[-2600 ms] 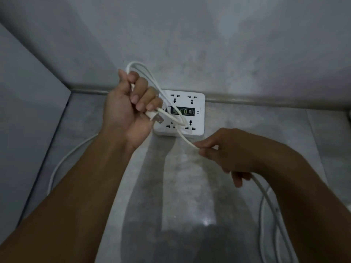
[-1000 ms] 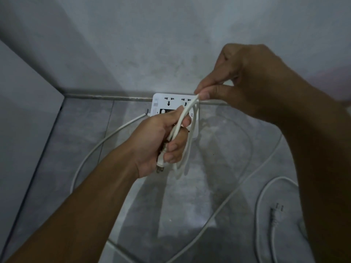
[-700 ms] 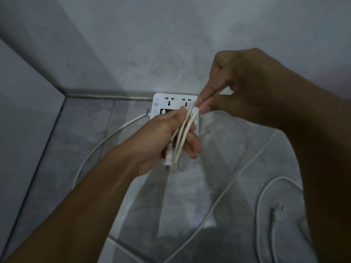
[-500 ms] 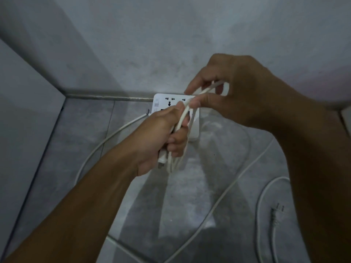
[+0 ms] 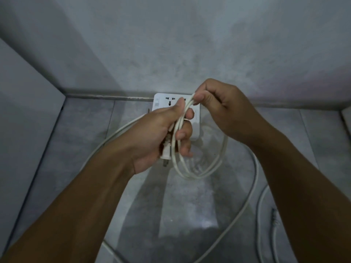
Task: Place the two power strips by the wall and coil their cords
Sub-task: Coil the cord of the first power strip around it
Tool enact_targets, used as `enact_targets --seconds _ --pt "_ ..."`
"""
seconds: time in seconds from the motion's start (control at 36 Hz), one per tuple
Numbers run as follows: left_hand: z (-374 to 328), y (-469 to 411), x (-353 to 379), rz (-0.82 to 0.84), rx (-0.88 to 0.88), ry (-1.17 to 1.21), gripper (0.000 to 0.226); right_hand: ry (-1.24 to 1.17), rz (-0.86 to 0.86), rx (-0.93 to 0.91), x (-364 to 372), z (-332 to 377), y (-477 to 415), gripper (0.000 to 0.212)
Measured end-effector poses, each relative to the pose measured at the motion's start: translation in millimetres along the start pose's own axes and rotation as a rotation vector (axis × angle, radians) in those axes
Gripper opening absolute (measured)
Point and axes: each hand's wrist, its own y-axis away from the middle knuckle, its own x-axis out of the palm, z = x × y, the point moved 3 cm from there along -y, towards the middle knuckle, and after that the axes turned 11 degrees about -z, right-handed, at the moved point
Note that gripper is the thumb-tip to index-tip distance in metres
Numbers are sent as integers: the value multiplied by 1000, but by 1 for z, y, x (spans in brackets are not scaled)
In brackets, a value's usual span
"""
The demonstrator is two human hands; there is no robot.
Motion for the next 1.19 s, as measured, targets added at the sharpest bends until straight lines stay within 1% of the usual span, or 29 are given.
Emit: enact_targets --seconds 0.06,0.11,0.19,0.28,0.33,0.39,0.44,0.53,0.56,0.58,0.67,0.69,0.72,0.75,0.78,0.81,0.86,0.89,0.92,0.97,1.0,1.03,1.06,1.08,1.14,1.19 --pt "0 1 -1 20 -31 33 37 -30 -1 -4 0 -1 1 20" --pt "1 0 -3 47 -67 102 37 -60 -2 6 0 -1 2 21" --pt "3 -1 -10 70 -99 206 38 -62 23 60 1 -5 3 31" --pt "-1 -1 -20 91 -93 359 36 12 58 132 -1 -19 6 38" --pt "-6 -3 -29 82 -59 448 34 70 61 174 -4 -32 9 40" --pt "-9 -6 -40 56 -5 545 36 179 73 235 -5 -48 15 36" --pt "-11 -10 -54 24 51 692 37 245 115 313 -5 -62 26 33" --pt "-14 -12 -81 0 141 960 24 242 170 420 -8 -75 50 29" --pt "-15 -12 -87 -18 174 1009 22 214 164 477 -9 -78 57 29" --pt "-15 -12 -93 -59 204 1030 24 133 137 559 -10 -80 63 27" --pt "-15 -11 -102 -279 287 1017 48 -318 32 839 -9 -78 74 23" --pt "-15 -11 -102 -331 308 1024 51 -408 24 886 -10 -74 74 22" --pt "-15 -12 -102 -366 324 1042 51 -430 33 906 -10 -71 73 22" --pt "-16 -12 -100 -389 337 1060 51 -390 50 897 -10 -66 70 22" --pt "-16 -13 -99 -408 347 1074 50 -297 69 855 -11 -61 67 23" --pt "-17 -14 -97 -425 354 1087 50 -150 97 777 -11 -55 62 23" --pt "-19 -15 -93 -436 360 1107 51 220 193 559 -12 -44 53 29" --pt "-19 -15 -91 -428 365 1112 50 361 249 475 -11 -38 49 32" --pt "-20 -14 -88 -417 370 1111 49 441 297 438 -11 -36 47 31" --pt "-21 -13 -83 -399 372 1100 47 568 412 417 -10 -26 45 23" --pt "-22 -13 -81 -393 372 1093 46 636 472 410 -9 -20 44 33" --pt "-22 -12 -78 -390 373 1083 44 676 528 421 -6 -17 44 47" --pt "-23 -12 -75 -391 377 1071 42 681 559 444 -4 -13 44 58" --pt "-24 -12 -73 -393 382 1059 41 679 562 454 -2 -8 44 63" --pt "-25 -12 -69 -390 388 1040 43 680 535 408 0 1 44 62" --pt "-27 -12 -66 -380 394 1031 44 680 490 309 2 7 44 50"
